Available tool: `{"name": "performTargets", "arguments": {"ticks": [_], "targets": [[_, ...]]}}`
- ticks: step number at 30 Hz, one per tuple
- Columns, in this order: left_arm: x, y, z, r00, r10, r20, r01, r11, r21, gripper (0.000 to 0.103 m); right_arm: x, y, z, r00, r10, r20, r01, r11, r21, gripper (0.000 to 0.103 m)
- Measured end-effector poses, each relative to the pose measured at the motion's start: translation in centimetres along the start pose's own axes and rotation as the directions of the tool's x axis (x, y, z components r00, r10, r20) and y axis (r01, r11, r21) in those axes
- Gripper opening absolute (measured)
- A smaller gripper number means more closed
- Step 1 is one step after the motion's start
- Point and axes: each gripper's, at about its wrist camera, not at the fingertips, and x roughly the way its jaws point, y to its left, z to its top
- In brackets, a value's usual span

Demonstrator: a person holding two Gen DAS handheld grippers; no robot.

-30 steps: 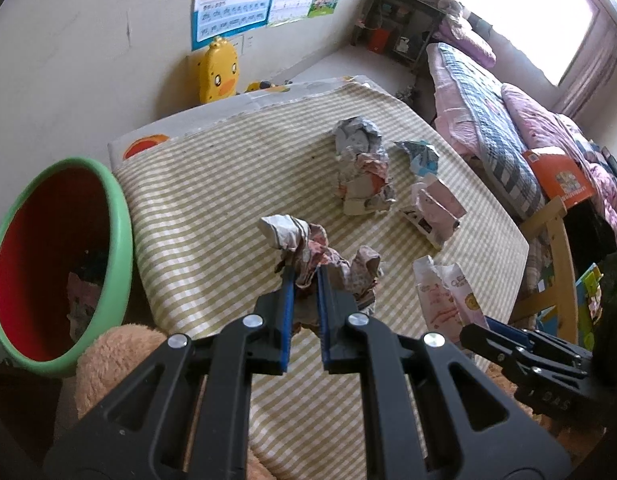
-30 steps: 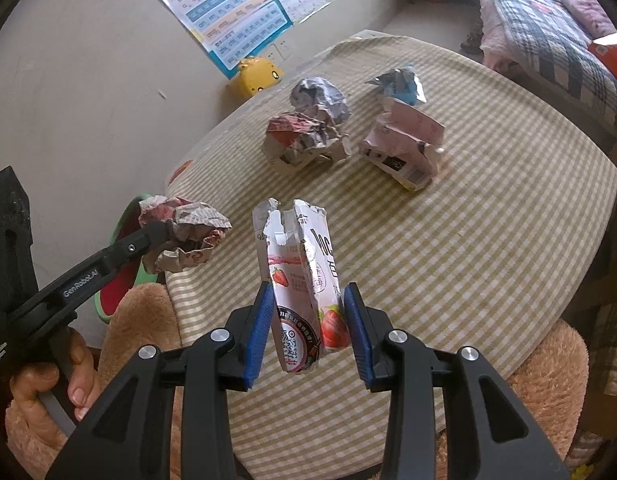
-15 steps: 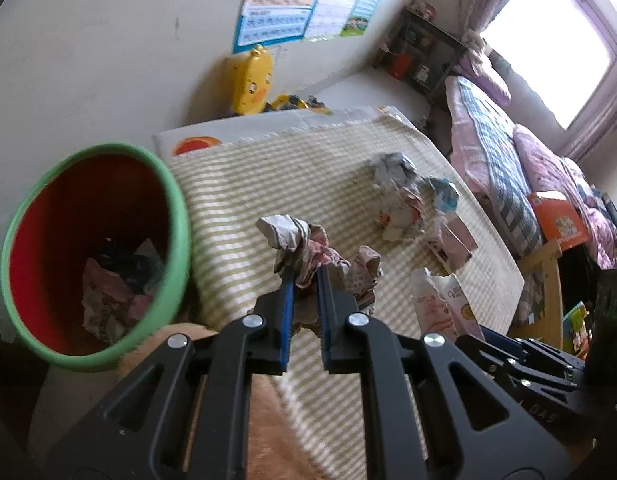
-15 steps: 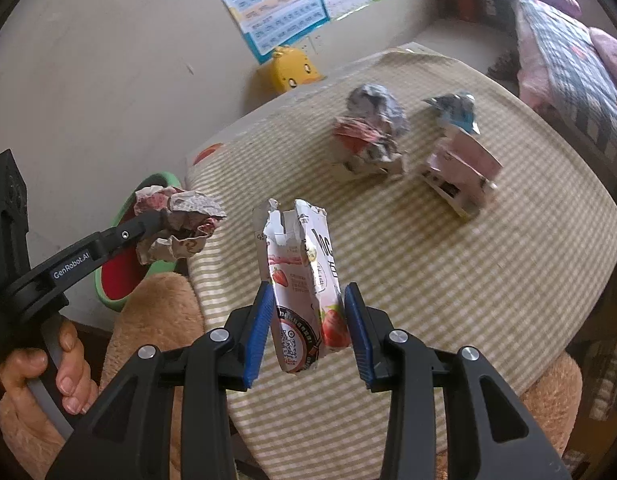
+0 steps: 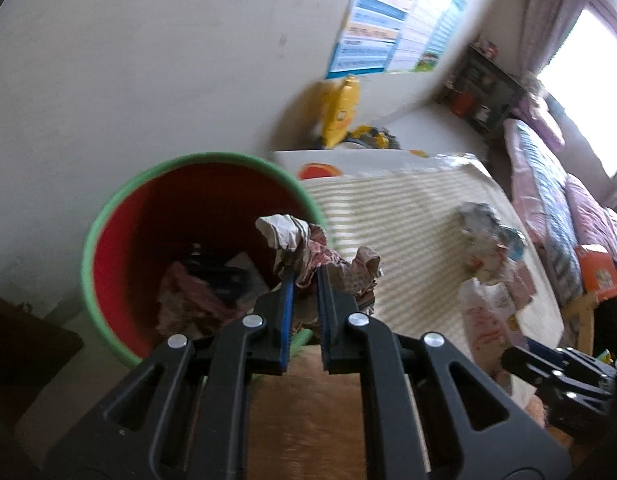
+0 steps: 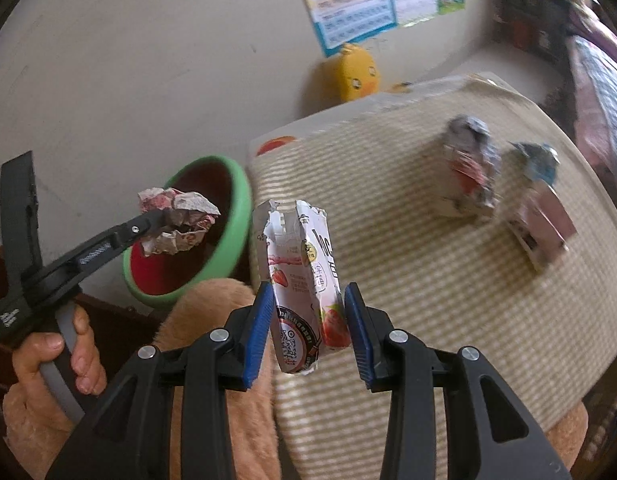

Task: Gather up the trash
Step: 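Carry the paper ball with left tool while right tool carries juice carton toward bucket, then open the left tool over the bucket while the right tool drops the juice carton in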

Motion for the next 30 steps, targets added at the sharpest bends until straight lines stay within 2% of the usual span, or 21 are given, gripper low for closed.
{"name": "performTargets", "arguments": {"ticks": [9,16,21,30], "targets": [[0.1,4.7,0.1,0.997,0.073,-0.006,-0.073,0.994,-0.086,0.01,3.0,4.2,1.9,0.996,0.08,-0.034,-0.081,0.995,-0.054,0.035],[1.3,7.7,-1.0,0.993,0.106,-0.053,-0.113,0.983,-0.145,0.01,5.1,7.5,4.2,0.993,0.115,-0.025,-0.116,0.989,-0.086,0.036],[1.5,8.5,-1.3,0.992,0.114,-0.062,-0.122,0.98,-0.157,0.01,6.9,10.0,6.1,0.985,0.166,-0.04,-0.169,0.982,-0.086,0.036],[2.1,9.3,-1.8,0.988,0.129,-0.083,-0.141,0.975,-0.172,0.011,9.0,12.7,7.1,0.983,0.177,-0.05,-0.182,0.976,-0.12,0.037]]}}
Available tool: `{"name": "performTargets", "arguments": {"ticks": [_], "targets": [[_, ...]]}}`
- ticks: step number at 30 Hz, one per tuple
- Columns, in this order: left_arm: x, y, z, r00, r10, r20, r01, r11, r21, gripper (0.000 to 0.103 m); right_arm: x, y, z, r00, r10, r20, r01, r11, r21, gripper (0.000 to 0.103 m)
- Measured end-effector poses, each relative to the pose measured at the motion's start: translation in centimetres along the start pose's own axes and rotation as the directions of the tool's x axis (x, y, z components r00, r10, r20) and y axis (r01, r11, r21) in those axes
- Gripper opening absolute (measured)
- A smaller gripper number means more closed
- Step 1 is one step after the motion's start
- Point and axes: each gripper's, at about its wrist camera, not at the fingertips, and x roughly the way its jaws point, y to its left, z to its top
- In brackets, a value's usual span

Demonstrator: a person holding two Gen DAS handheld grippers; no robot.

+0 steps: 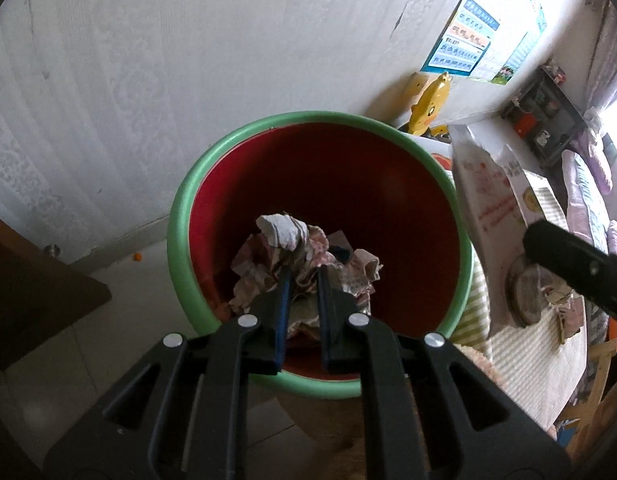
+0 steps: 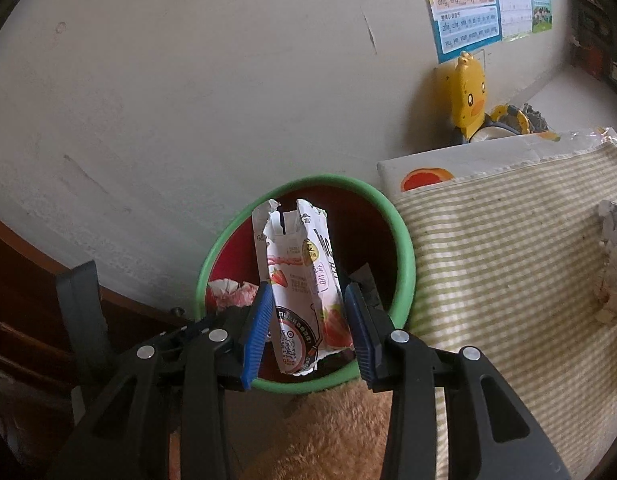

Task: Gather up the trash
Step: 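Open the left tool over the bucket while the right tool drops the juice carton in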

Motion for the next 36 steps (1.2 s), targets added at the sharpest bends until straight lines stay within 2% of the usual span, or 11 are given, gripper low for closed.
{"name": "performTargets", "arguments": {"ticks": [1,3,5,6,9,15,22,28,33,36], "targets": [[0.0,0.1,0.0,1.0,0.002,0.002,-0.002,1.0,-0.006,0.011,0.2,0.0,0.2,1.0,0.0,-0.002,0.0,1.0,0.004,0.038],[-0.1,0.3,-0.1,1.0,0.003,0.006,-0.003,1.0,-0.014,0.022,0.8,-0.1,0.4,1.0,-0.002,-0.007,0.002,1.0,0.02,0.04],[-0.1,0.2,0.1,1.0,0.009,0.012,-0.009,1.0,-0.02,0.051,1.1,-0.3,0.5,1.0,0.013,-0.012,-0.013,0.999,0.041,0.045],[-0.2,0.2,0.1,1.0,0.01,0.019,-0.009,1.0,-0.024,0.053,1.1,-0.3,0.5,1.0,0.018,-0.01,-0.017,0.999,0.046,0.045],[-0.2,-0.1,0.2,1.0,0.017,0.024,-0.016,1.0,-0.022,0.056,0.9,-0.6,0.3,1.0,0.015,0.001,-0.015,0.999,0.049,0.053],[-0.3,-0.8,0.1,0.999,0.03,0.025,-0.03,1.0,0.004,0.057,0.2,-2.1,-0.6,1.0,0.001,-0.005,-0.001,0.996,0.091,0.054],[-1.5,-2.1,0.3,0.998,0.039,0.058,-0.042,0.998,0.043,0.057,-2.7,-3.7,-1.1,0.997,-0.056,0.053,0.051,0.995,0.091,0.054],[-2.6,-3.5,0.5,0.997,0.031,0.076,-0.036,0.997,0.068,0.057,-5.9,-5.3,-1.7,0.988,-0.095,0.12,0.087,0.994,0.071,0.062],[-3.4,-5.2,0.3,0.996,0.028,0.089,-0.037,0.994,0.107,0.059,-7.8,-10.5,-4.2,0.979,-0.177,0.101,0.16,0.975,0.156,0.062],[-3.6,-6.6,0.1,0.996,0.017,0.091,-0.029,0.991,0.127,0.059,-9.4,-15.0,-6.5,0.961,-0.262,0.087,0.235,0.942,0.239,0.062]]}}
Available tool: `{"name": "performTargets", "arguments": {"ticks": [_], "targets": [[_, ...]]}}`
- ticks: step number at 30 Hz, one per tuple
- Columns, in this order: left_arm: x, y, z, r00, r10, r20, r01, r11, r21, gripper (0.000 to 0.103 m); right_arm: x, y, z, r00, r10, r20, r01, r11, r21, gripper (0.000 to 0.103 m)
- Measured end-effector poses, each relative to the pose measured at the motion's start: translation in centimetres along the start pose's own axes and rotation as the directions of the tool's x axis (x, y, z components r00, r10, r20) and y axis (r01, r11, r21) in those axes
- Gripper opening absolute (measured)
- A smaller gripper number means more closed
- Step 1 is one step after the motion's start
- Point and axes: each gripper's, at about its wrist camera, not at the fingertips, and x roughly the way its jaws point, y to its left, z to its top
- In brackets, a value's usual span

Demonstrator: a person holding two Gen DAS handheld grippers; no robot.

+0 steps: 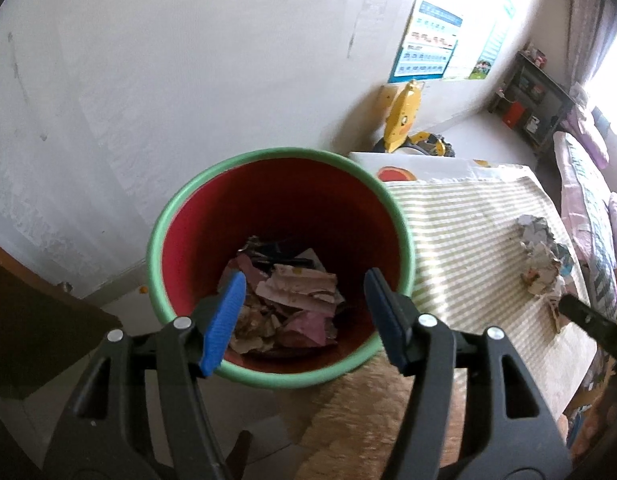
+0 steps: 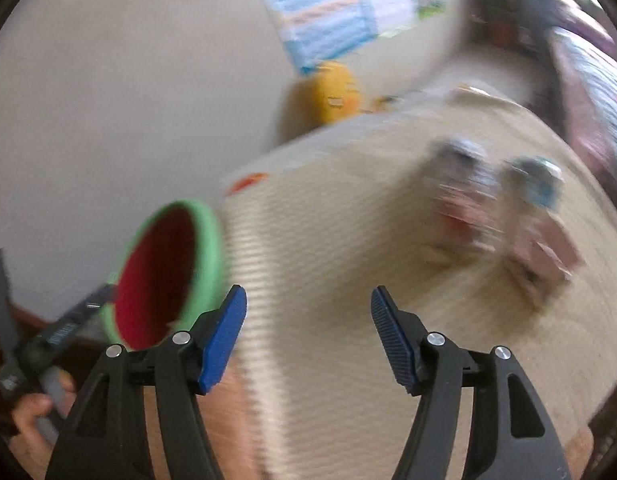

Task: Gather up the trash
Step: 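Open the left tool over the bucket while the right tool drops the juice carton in, then grasp the pink paper carton on the table with the right tool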

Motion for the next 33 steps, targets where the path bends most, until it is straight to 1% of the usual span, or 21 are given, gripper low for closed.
{"name": "performTargets", "arguments": {"ticks": [2,4,8,12,13,15,19,20,22,24,27,28,30,31,32,33], "targets": [[-0.2,-1.0,0.0,1.0,-0.006,0.005,0.006,1.0,0.021,0.059,-0.6,-2.7,-0.6,0.998,-0.067,0.008,0.067,0.998,0.021,0.062],[-0.5,-2.3,-0.1,1.0,-0.014,0.006,0.013,0.999,0.052,0.059,-1.3,-6.3,-1.5,0.992,-0.129,0.003,0.129,0.989,0.068,0.062],[-0.8,-5.0,-0.7,0.999,-0.036,-0.001,0.036,0.994,0.103,0.06,-2.6,-12.0,-3.2,0.982,-0.19,-0.018,0.19,0.965,0.182,0.062],[-1.0,-8.3,-2.0,0.995,-0.085,-0.044,0.091,0.982,0.166,0.06,-3.7,-15.7,-4.6,0.976,-0.217,-0.026,0.216,0.943,0.254,0.062],[-1.2,-9.0,-2.4,0.995,-0.091,-0.052,0.099,0.978,0.185,0.061,-3.8,-16.4,-4.8,0.975,-0.219,-0.028,0.219,0.939,0.266,0.062],[-1.5,-11.3,-3.5,0.992,-0.106,-0.066,0.119,0.96,0.255,0.061,-3.8,-17.3,-4.8,0.974,-0.223,-0.025,0.222,0.936,0.272,0.063],[-2.1,-14.5,-5.0,0.987,-0.134,-0.089,0.156,0.924,0.348,0.064,-3.4,-17.9,-3.6,0.973,-0.23,-0.012,0.226,0.946,0.232,0.066],[-2.2,-14.9,-5.3,0.986,-0.138,-0.093,0.163,0.918,0.362,0.065,-3.0,-18.0,-3.0,0.972,-0.233,-0.01,0.23,0.951,0.208,0.069],[-2.4,-15.9,-5.8,0.985,-0.142,-0.099,0.169,0.905,0.39,0.065,-1.9,-18.2,-1.6,0.97,-0.243,-0.013,0.242,0.957,0.163,0.071],[-2.6,-16.6,-6.2,0.985,-0.141,-0.101,0.17,0.898,0.407,0.065,-0.7,-18.5,-0.6,0.968,-0.248,-0.031,0.25,0.958,0.142,0.071],[-2.9,-17.1,-6.4,0.986,-0.136,-0.099,0.165,0.894,0.416,0.065,1.3,-19.3,0.5,0.97,-0.235,-0.062,0.241,0.962,0.131,0.071],[-2.9,-17.4,-6.5,0.986,-0.134,-0.099,0.164,0.893,0.42,0.065,1.7,-19.5,0.7,0.973,-0.221,-0.068,0.228,0.964,0.135,0.07],[-2.9,-17.8,-6.7,0.986,-0.129,-0.105,0.162,0.888,0.431,0.065,2.6,-20.1,0.9,0.982,-0.171,-0.079,0.181,0.971,0.153,0.045],[-3.0,-17.9,-6.9,0.986,-0.128,-0.106,0.162,0.885,0.436,0.065,2.9,-20.4,0.7,0.985,-0.146,-0.091,0.16,0.973,0.167,0.037],[-2.9,-18.1,-6.9,0.986,-0.127,-0.106,0.161,0.882,0.444,0.066,3.0,-20.8,0.4,0.99,-0.104,-0.096,0.121,0.973,0.197,0.033],[-3.0,-18.2,-7.0,0.986,-0.127,-0.105,0.161,0.879,0.449,0.066,2.6,-20.9,0.1,0.993,-0.083,-0.082,0.1,0.97,0.22,0.032]]}}
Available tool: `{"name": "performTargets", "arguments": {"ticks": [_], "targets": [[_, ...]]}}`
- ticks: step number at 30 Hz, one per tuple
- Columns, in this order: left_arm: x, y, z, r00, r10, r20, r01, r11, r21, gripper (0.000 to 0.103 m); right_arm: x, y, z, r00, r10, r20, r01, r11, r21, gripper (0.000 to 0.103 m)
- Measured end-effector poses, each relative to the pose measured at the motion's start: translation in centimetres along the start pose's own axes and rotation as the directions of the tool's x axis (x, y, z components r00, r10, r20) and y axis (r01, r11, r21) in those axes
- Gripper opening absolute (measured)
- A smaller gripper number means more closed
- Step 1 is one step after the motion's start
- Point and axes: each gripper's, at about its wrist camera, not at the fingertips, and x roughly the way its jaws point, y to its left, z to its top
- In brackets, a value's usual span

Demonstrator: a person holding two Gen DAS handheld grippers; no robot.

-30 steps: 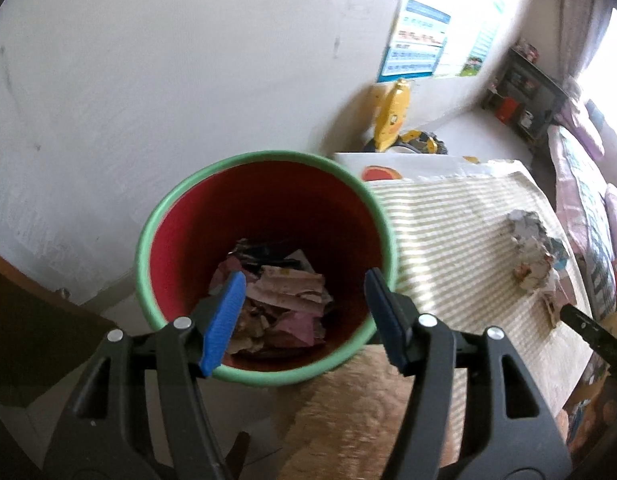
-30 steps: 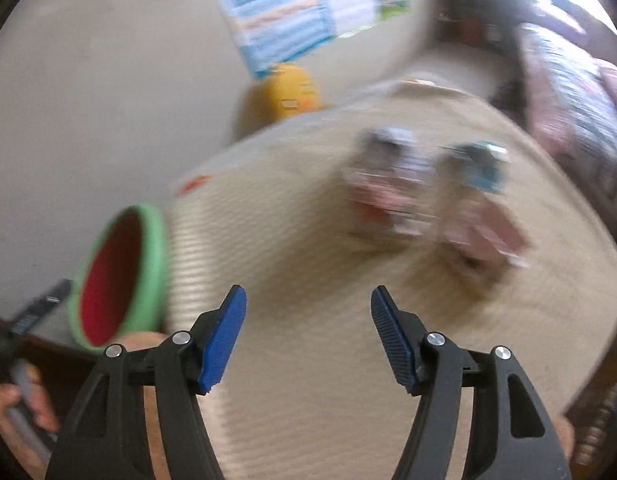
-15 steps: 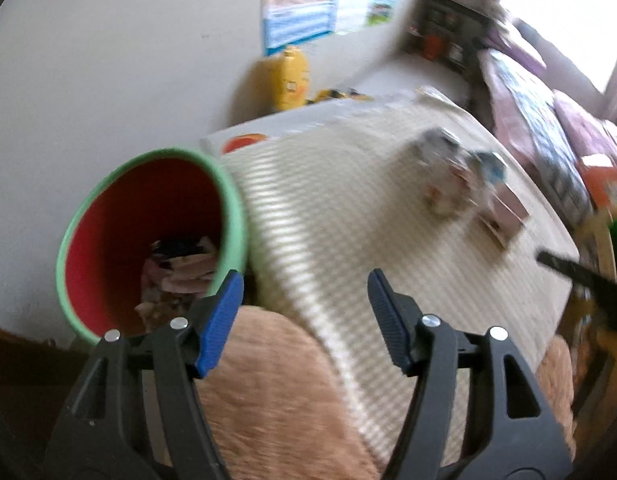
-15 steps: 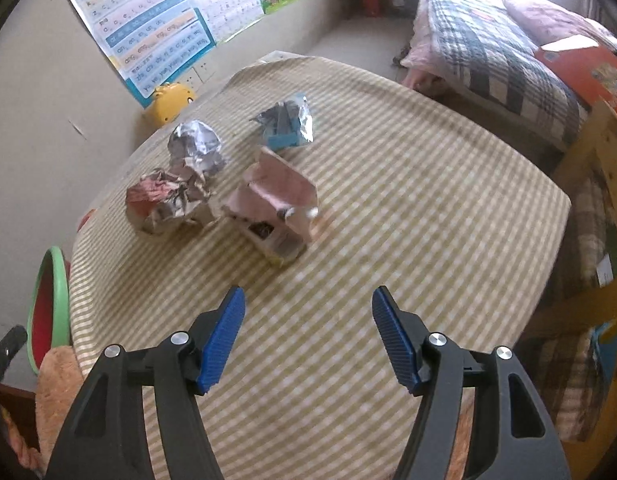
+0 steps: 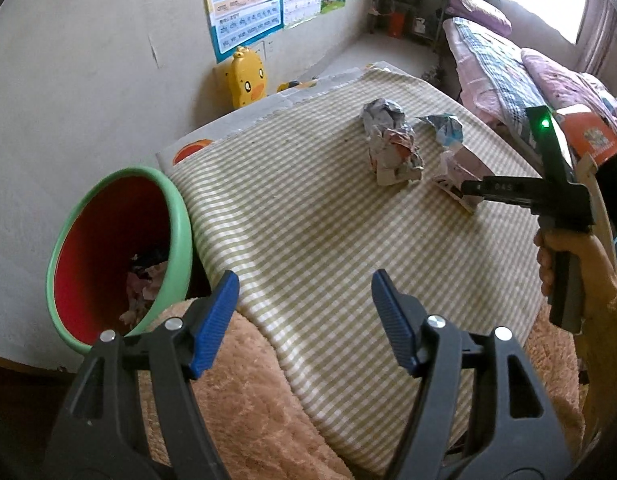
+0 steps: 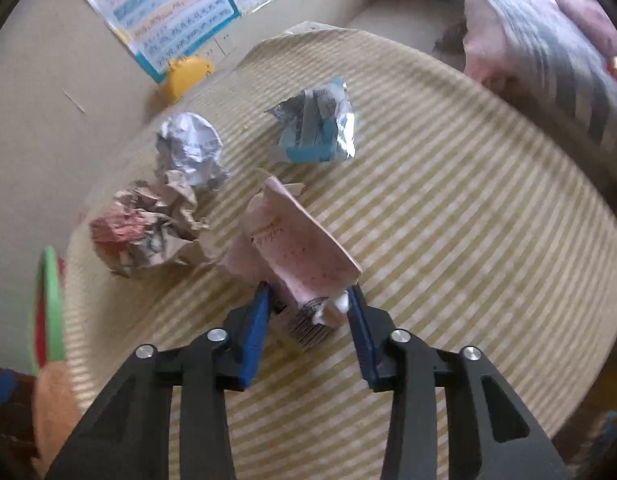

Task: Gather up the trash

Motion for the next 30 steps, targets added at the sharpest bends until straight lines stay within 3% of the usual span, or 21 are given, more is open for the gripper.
{"name": "performTargets", "arguments": {"ticks": [4,13,17,18,21,24,26,30], "targets": [[1.0,-1.1,1.8,1.0,-0.025,0.004,0.025,1.0,0.009,0.066,-2.1,-0.2,-2.3,1.0,0.023,0.015,-0.023,0.999,0.027,0.021],[7.8,-6.6,8.3,0.995,-0.098,0.011,0.098,0.995,0.012,0.066,-6.6,1.0,-11.1,0.995,0.095,0.036,-0.098,0.991,0.089,0.018],[10.7,-8.4,10.4,0.998,-0.057,0.019,0.056,0.997,0.044,0.066,-7.6,2.3,-11.2,0.997,0.052,0.051,-0.053,0.998,0.021,0.019],[11.8,-9.0,11.0,1.0,-0.024,0.006,0.023,0.998,0.065,0.066,-7.8,2.5,-11.3,0.997,0.046,0.056,-0.047,0.999,0.012,0.019],[14.0,-9.5,11.8,0.998,-0.009,-0.058,0.014,0.996,0.091,0.065,-8.3,2.8,-11.7,0.997,0.034,0.071,-0.033,0.999,-0.008,0.02],[15.4,-9.6,12.0,0.996,0.002,-0.09,0.006,0.996,0.089,0.057,-8.5,2.7,-12.0,0.997,0.027,0.075,-0.025,1.0,-0.018,0.021],[15.7,-9.5,11.8,0.993,-0.038,-0.112,0.046,0.997,0.064,0.039,-8.6,2.6,-12.1,0.997,0.028,0.073,-0.027,0.999,-0.017,0.022],[14.8,-9.8,11.1,0.994,-0.047,-0.098,0.055,0.995,0.089,0.034,-8.4,2.5,-11.9,0.997,0.031,0.07,-0.03,0.999,-0.016,0.022]]}}
